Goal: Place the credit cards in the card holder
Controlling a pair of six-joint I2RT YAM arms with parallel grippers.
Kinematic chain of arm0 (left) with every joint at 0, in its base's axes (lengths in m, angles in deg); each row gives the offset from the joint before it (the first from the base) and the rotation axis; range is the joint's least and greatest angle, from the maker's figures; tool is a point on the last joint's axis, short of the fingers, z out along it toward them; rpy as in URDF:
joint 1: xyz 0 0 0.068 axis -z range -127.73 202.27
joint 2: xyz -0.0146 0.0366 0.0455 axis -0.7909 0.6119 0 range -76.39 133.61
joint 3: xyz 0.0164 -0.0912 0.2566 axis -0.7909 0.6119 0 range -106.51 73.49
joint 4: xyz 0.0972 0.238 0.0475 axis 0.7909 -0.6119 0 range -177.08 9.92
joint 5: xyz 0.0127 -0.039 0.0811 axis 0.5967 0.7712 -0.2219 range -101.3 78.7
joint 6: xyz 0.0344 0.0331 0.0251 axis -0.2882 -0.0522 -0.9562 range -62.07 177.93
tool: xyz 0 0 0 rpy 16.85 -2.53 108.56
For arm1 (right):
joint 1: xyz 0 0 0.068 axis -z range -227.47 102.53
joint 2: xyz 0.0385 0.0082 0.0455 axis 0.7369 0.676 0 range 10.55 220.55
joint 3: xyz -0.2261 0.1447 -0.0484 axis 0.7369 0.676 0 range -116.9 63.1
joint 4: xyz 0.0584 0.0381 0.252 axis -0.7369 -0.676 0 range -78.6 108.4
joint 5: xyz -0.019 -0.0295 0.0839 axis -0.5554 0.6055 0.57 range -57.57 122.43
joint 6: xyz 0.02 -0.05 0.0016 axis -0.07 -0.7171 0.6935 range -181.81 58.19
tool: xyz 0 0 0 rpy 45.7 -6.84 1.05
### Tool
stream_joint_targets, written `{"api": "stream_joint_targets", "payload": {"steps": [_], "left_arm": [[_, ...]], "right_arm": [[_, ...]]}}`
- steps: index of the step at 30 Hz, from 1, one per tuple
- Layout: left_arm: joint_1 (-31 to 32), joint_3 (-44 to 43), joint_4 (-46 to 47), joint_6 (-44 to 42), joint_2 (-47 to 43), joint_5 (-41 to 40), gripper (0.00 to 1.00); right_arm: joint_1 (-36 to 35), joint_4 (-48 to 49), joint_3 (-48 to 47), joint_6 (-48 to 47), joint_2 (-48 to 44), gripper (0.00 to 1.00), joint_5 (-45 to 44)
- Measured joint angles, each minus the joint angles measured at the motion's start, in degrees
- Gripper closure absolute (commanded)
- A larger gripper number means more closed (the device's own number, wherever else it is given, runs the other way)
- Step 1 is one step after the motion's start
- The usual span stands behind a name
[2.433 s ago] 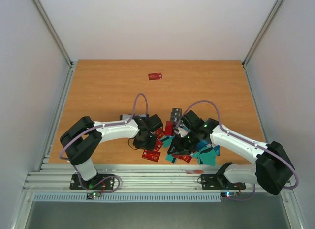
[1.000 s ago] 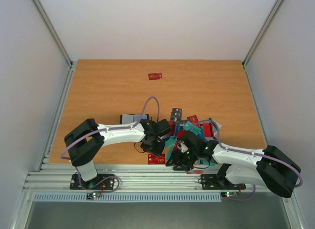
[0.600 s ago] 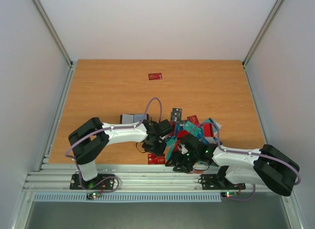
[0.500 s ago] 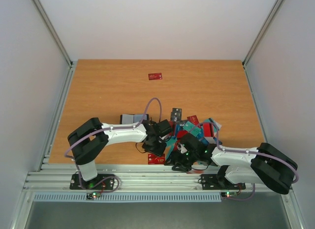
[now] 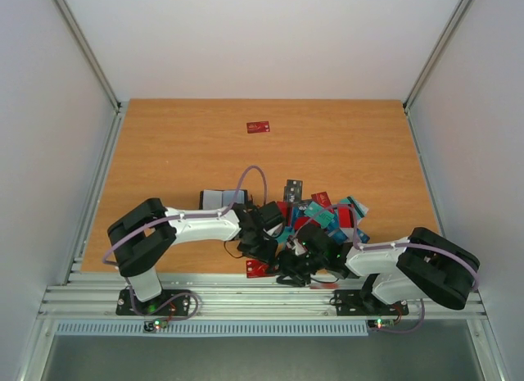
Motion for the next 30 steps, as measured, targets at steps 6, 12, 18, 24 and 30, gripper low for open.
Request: {"api": "stream_joint_targets", "payload": {"steps": [6, 12, 18, 24, 30], "left_arm": [[0.04, 1.31, 1.88, 1.16, -0.74, 0.85, 0.56], [0.04, 1.79, 2.01, 2.27, -1.42, 0.87, 0.56], [0.42, 2.78, -3.45, 3.34, -6.25, -0.66, 0.56], [0.07, 4.87, -6.27, 3.54, -13.25, -1.97, 0.62], [-0.39, 7.61, -6.16, 2.97, -11.04, -1.31, 0.65]], "right_arm": [[-0.28, 0.04, -0.02, 0.09, 0.04, 0.43, -0.46], [-1.62, -0.13, -0.55, 0.02, 0.66, 0.43, -1.51], [-3.26, -1.66, -1.6, 0.04, 1.03, 0.43, -3.48], [-3.61, -2.38, -1.99, 0.07, 1.07, 0.43, -4.02], [-3.8, -4.22, -3.17, 0.02, 1.62, 0.43, -4.2]]}}
